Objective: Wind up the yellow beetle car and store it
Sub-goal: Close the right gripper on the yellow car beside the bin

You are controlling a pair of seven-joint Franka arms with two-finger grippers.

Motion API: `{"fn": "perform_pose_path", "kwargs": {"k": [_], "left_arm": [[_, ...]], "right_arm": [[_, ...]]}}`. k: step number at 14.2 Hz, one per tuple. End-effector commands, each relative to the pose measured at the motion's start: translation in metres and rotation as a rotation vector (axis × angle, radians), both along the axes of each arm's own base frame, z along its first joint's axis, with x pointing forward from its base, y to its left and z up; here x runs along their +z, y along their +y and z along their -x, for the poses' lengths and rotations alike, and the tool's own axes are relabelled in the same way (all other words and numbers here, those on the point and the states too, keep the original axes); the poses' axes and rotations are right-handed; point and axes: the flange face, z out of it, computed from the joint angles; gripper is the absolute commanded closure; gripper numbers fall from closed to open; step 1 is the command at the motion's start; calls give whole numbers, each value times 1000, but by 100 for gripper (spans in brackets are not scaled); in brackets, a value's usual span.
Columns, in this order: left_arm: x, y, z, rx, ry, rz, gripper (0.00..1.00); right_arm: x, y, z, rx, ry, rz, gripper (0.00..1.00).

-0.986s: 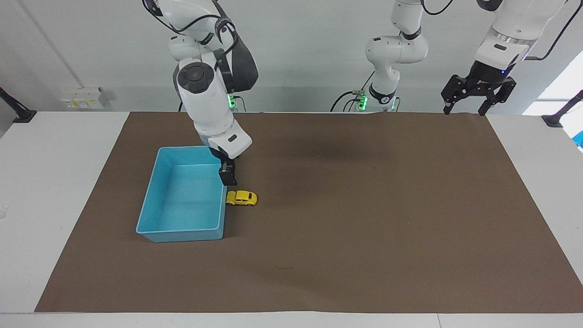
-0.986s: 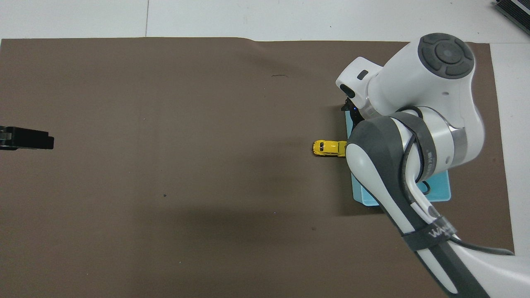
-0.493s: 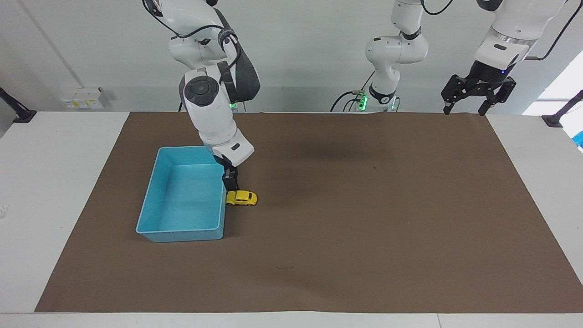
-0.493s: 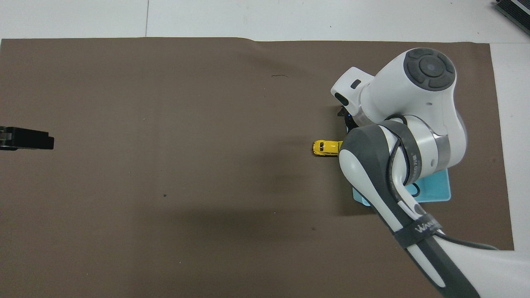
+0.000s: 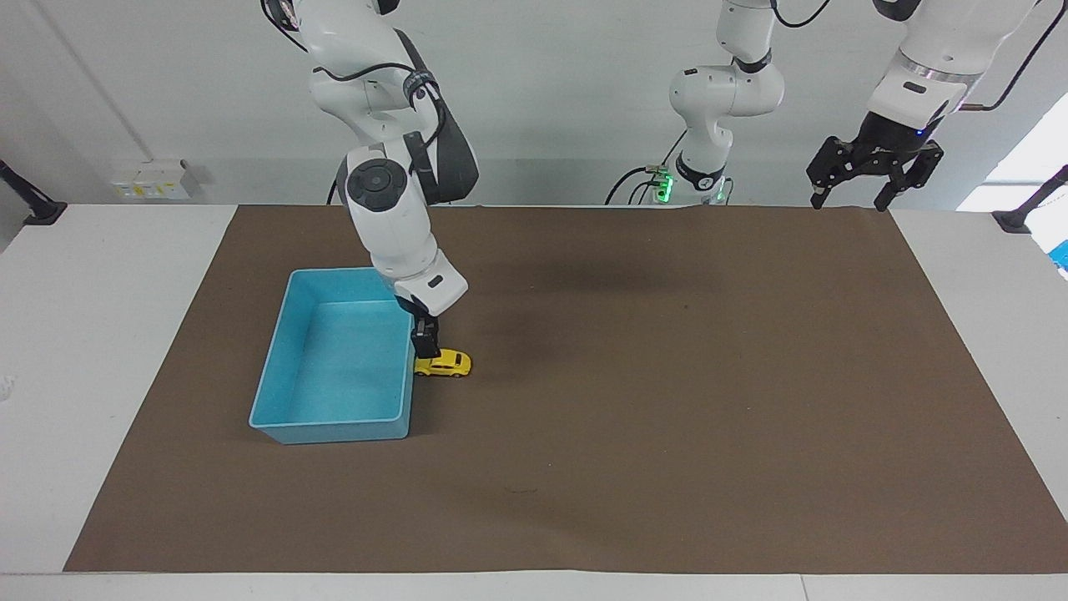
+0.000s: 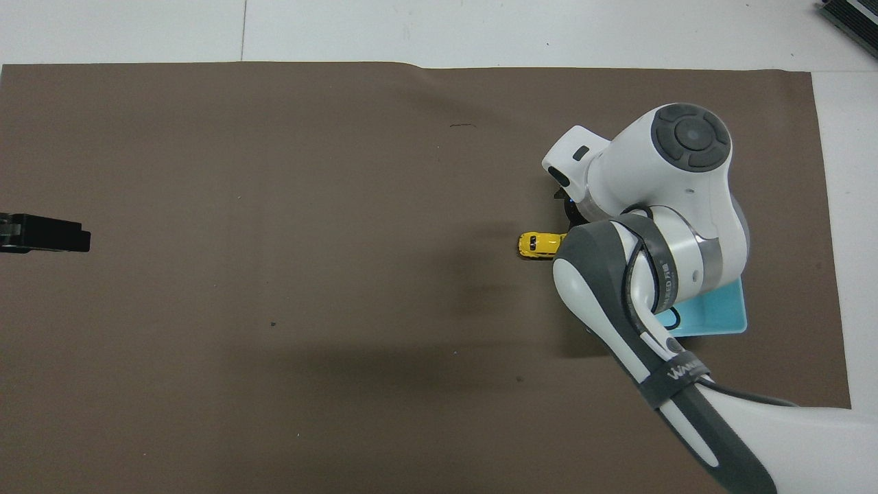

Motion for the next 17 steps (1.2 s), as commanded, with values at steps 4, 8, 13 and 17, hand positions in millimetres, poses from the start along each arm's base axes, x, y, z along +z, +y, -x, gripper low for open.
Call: {"fn": "perform_pose_path", "kwargs": {"k": [4, 8, 13, 17], "left_arm": [[1, 0, -1, -5, 5, 12, 0], [-3, 4, 5, 2, 47, 8, 0], [-3, 2, 5, -1, 47, 8, 0], [-3, 3, 5, 0, 47, 8, 0]], "right_arm": [[-36, 15, 0, 19, -27, 15, 0], [-55, 17, -2, 15, -30, 28, 0], [-73, 16, 2, 26, -29, 45, 0], [-89, 13, 9, 34, -35, 52, 0]]}}
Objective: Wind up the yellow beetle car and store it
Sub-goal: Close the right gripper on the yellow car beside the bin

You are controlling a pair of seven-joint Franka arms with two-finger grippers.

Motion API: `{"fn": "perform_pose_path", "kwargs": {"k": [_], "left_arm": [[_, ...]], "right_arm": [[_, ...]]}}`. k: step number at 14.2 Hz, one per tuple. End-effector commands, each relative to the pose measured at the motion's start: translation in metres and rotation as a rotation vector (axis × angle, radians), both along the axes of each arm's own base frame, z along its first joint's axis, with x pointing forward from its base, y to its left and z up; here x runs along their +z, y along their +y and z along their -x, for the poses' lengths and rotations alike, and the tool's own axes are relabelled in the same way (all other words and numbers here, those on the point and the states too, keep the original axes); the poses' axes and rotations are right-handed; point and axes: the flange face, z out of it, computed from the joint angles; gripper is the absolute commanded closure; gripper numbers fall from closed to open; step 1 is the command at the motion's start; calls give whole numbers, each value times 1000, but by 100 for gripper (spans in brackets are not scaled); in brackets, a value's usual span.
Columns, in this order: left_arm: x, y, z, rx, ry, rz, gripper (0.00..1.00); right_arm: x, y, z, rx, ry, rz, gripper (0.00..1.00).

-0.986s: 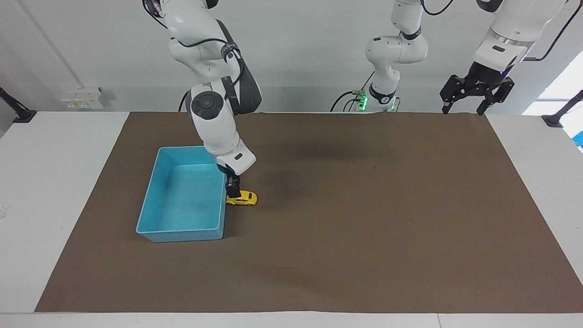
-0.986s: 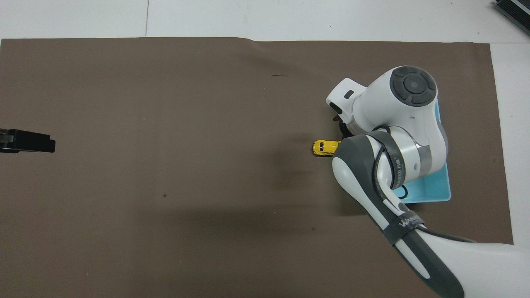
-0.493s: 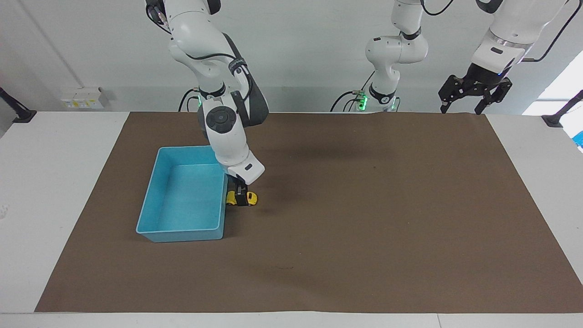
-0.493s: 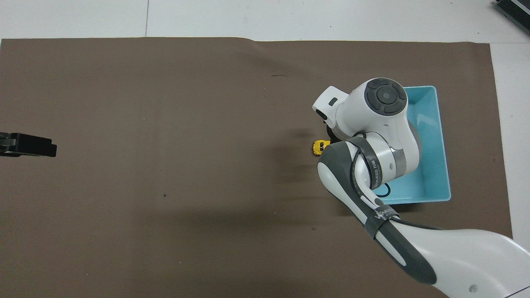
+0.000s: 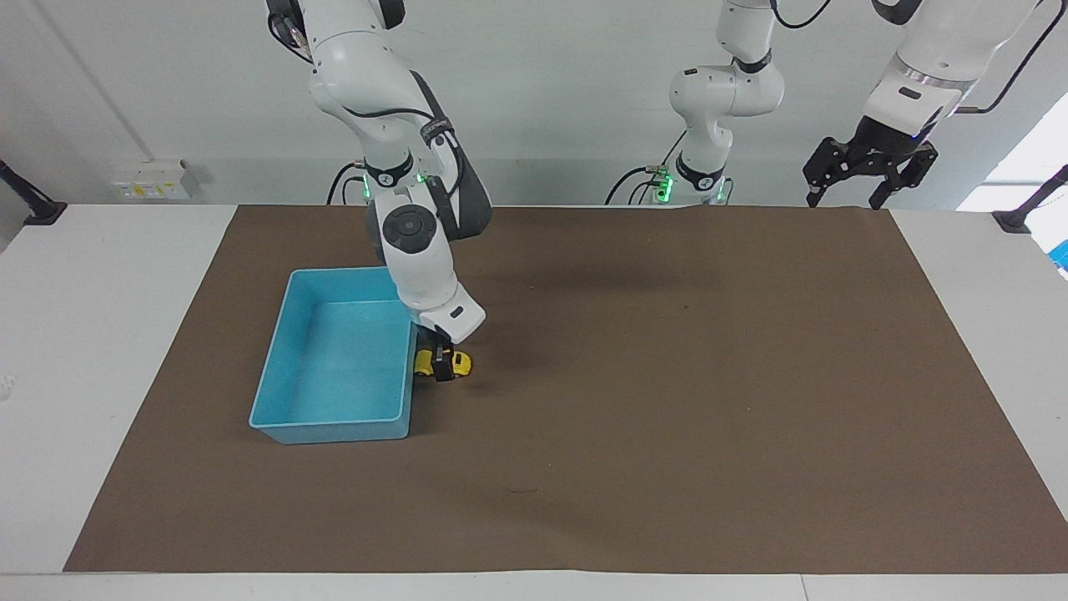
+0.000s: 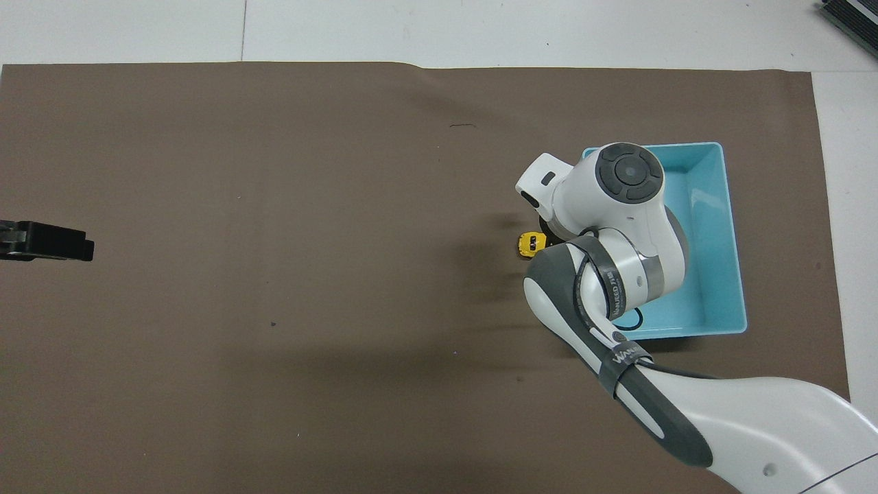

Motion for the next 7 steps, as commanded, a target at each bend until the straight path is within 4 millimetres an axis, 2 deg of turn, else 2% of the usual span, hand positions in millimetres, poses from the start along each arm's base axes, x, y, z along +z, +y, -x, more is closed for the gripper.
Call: {"fn": "perform_pose_path", "kwargs": {"k": [1, 7], "left_arm": [[2, 3, 3, 1, 10, 10, 0], [2, 3, 2, 1, 10, 10, 0]], "right_arm": [[-11, -5, 5, 0, -13, 31, 0], [-21, -12, 7, -4, -10, 38, 0]]}}
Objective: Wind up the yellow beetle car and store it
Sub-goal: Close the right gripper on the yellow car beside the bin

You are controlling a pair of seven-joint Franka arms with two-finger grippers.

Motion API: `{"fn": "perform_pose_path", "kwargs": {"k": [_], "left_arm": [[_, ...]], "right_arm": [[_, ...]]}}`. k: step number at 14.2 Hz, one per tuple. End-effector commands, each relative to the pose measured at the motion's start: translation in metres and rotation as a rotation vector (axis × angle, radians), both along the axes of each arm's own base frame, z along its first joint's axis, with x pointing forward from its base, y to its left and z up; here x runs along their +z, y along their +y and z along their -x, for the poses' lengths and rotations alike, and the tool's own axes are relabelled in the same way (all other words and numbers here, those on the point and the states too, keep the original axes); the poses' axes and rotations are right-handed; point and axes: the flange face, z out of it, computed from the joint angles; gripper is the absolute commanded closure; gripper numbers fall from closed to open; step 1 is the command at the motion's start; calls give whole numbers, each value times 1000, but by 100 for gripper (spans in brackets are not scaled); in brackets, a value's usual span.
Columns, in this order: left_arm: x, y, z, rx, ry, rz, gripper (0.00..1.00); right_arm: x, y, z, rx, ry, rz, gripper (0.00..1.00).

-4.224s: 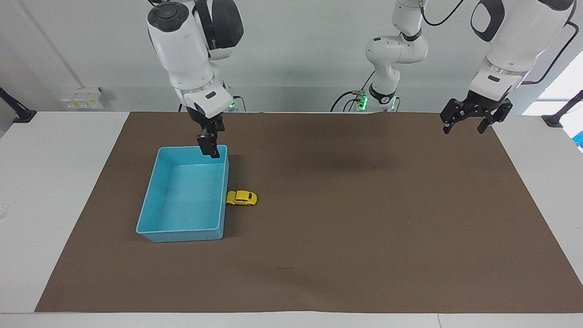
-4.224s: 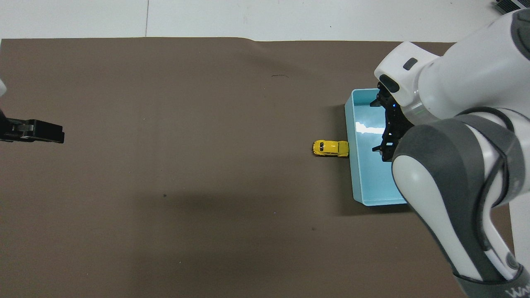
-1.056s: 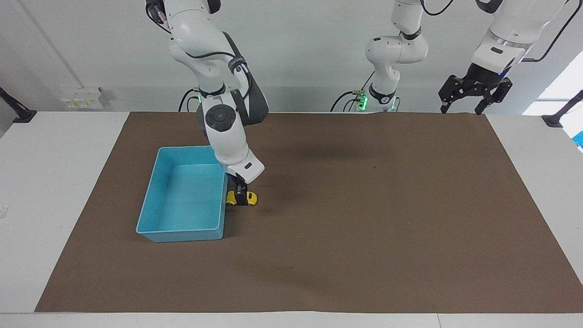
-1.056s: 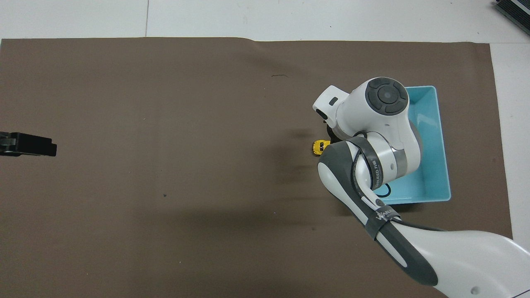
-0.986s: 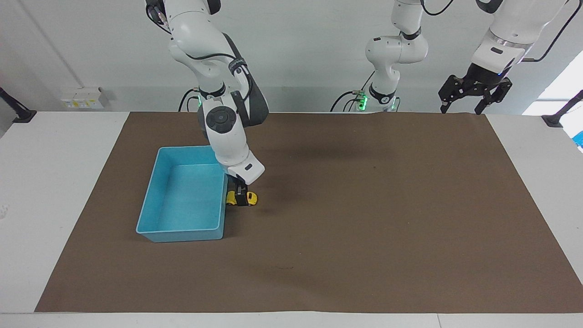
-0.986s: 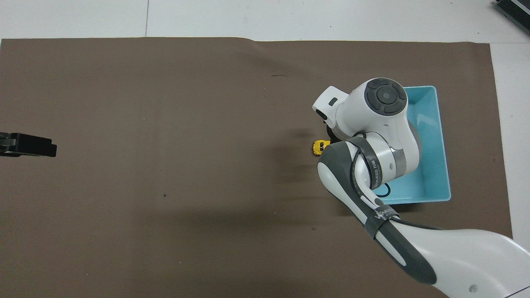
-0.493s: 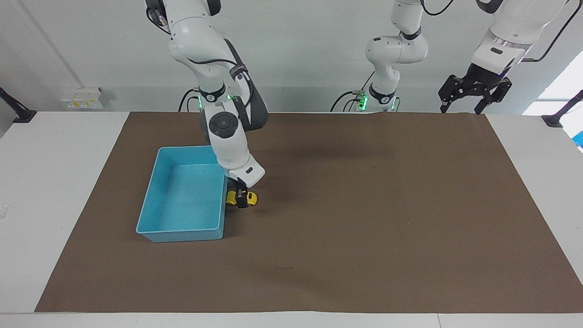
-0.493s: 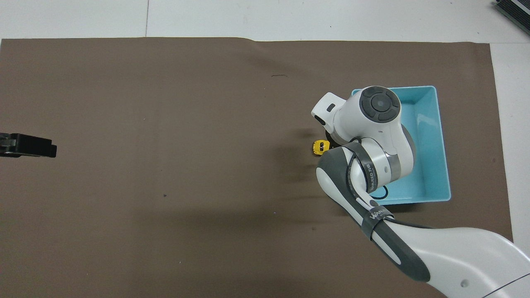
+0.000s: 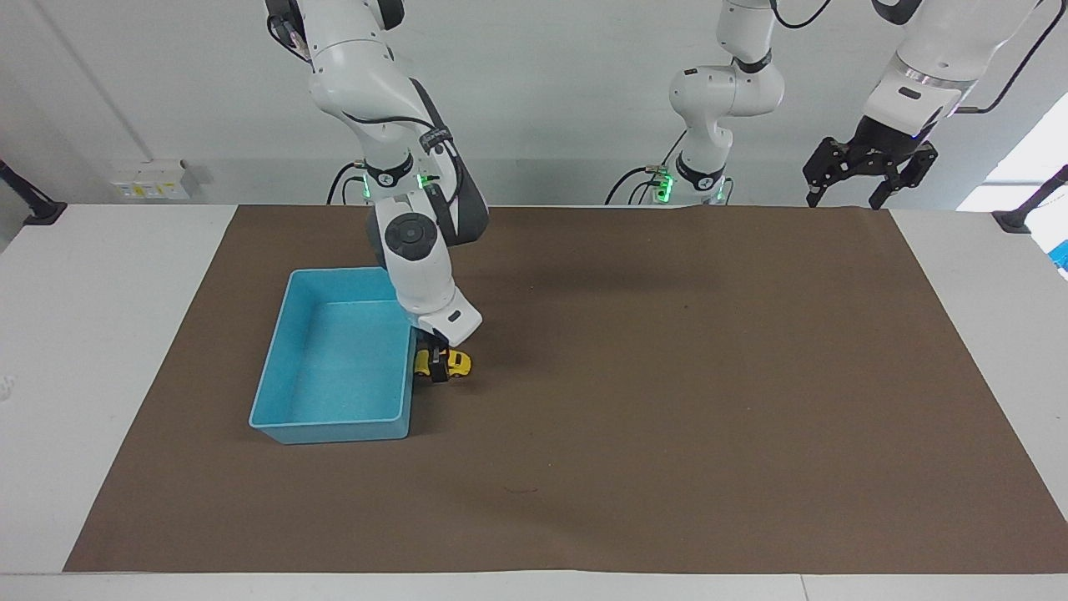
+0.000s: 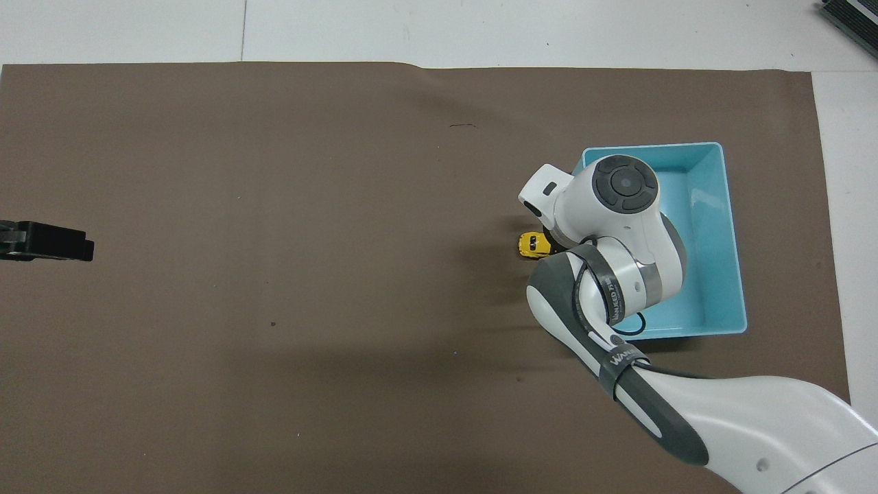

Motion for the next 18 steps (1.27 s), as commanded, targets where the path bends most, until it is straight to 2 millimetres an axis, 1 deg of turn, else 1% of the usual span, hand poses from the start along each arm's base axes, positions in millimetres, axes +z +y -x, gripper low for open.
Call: {"fn": "perform_pose_path", "kwargs": {"k": [1, 6, 7, 9, 10, 11, 13, 15, 16, 17, 18], "left_arm": [[3, 3, 3, 1, 10, 10, 0], [3, 3, 3, 1, 10, 10, 0], [2, 3, 2, 1, 10, 10, 0], [2, 3, 2, 1, 11, 10, 0], [3, 3, 3, 1, 8, 10, 0], [3, 3, 3, 1, 10, 10, 0], [3, 3, 3, 1, 8, 10, 0], [2, 3, 2, 1, 11, 10, 0], [3, 3, 3, 1, 10, 10, 0], [3, 3, 3, 1, 8, 10, 0], [3, 3, 3, 1, 8, 10, 0]], "right_arm": [[-9, -2, 3, -14, -21, 9, 0], [-19, -3, 7, -37, -35, 0, 0], [-24, -4, 8, -38, -32, 1, 0], [-24, -4, 9, -38, -33, 0, 0], [-25, -5, 10, -36, -31, 2, 6], [-26, -5, 11, -37, -29, 2, 15], [-26, -4, 11, -36, -29, 3, 19], [-25, -3, 11, -35, -29, 3, 28], [-26, -3, 12, -37, -26, 4, 54], [-25, -3, 12, -56, -24, 6, 64], [-25, -2, 12, -63, -24, 7, 72]]}}
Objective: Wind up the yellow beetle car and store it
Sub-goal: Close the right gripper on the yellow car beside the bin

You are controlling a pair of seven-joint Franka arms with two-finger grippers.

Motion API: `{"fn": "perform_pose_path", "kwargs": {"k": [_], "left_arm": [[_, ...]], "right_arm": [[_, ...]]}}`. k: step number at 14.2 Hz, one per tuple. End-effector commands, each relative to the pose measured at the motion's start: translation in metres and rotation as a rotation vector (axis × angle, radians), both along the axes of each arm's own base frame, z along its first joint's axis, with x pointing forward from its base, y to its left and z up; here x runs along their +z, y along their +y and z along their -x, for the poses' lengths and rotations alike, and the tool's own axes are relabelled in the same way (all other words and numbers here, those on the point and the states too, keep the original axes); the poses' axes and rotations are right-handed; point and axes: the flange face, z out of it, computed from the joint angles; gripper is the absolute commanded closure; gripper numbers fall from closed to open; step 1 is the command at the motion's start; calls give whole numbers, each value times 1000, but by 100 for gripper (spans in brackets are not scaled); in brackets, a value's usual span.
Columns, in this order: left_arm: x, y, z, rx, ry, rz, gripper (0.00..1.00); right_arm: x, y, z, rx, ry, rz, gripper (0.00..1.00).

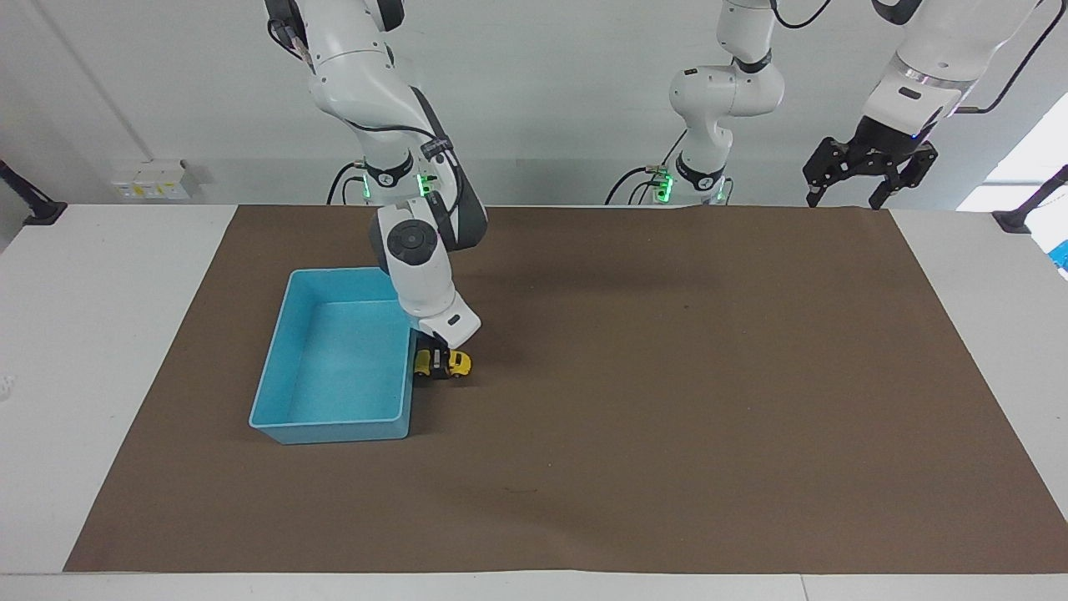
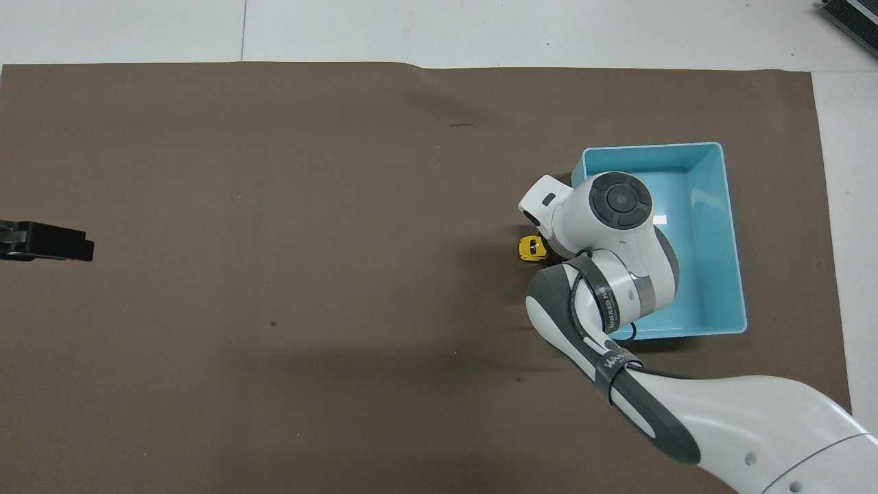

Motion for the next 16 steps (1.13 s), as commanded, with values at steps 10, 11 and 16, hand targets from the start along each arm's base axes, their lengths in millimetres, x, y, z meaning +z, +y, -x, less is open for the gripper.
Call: {"fn": "perform_pose_path", "kwargs": {"k": [10, 11, 16], "left_arm": [[3, 3, 3, 1, 8, 10, 0], [3, 3, 3, 1, 9, 10, 0], [3, 3, 3, 1, 8, 10, 0]], "right_arm": [[39, 26, -13, -57, -34, 13, 100], [44, 26, -15, -61, -40, 9, 100], [75, 27, -23, -75, -48, -2, 100]]}}
